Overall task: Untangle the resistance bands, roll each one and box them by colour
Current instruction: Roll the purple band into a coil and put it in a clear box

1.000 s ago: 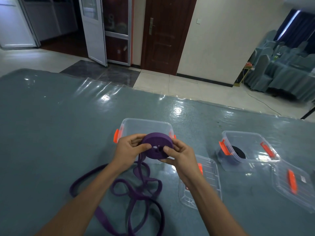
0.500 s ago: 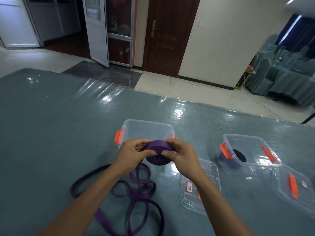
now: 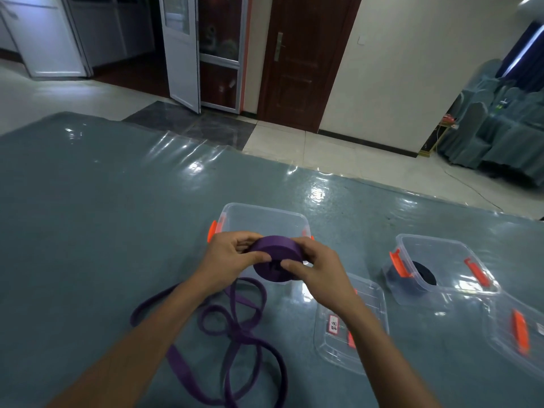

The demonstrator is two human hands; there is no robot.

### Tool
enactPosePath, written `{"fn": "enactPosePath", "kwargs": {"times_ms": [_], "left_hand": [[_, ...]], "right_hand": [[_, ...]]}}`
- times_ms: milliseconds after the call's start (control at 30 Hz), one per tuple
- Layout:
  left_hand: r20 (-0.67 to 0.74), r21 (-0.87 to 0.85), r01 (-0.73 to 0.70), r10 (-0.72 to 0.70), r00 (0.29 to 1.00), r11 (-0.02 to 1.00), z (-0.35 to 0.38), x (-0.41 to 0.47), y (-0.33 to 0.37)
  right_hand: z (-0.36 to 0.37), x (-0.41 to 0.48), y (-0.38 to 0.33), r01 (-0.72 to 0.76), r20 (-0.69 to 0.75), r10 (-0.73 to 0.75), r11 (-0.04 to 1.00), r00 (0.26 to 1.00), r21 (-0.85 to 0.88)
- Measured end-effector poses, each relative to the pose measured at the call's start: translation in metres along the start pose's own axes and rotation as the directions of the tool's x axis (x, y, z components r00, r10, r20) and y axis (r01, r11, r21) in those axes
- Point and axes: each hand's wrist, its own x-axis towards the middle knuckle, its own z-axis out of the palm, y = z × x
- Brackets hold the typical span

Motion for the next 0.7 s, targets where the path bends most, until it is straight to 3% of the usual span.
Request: {"fn": "enactPosePath", "kwargs": {"times_ms": [133,300,533,700], "left_hand": [[-0.001,-0.042,0.001,-0.001,1.0,0.999,0.005,0.001,-0.002],[0.009,-0.064,0.021,-0.02,1.0,0.998,0.003,0.0,-0.001],[0.015,-0.078,0.075,-0.074,0.997,0.994,-0.004,-0.003,0.004],[-0.069,-0.199,0.005,-0.019,0.997,0.98,0.001,0.004,0.014]], "right_hand": [[-0.005,0.002,0.001,-0.061,-0.054,0.074,0.977,0.996,0.203],[0.005,-0.006,0.011,-0.142,-0.072,0.213,0.831,0.974,0.538],[0.015,-0.01,0.008,-0.135,-0.087,0.233,0.789,0.969,0.6],[0.015,-0.011,0.016,-0.099,0.013,0.123,0.724,0.992,0.683]]}}
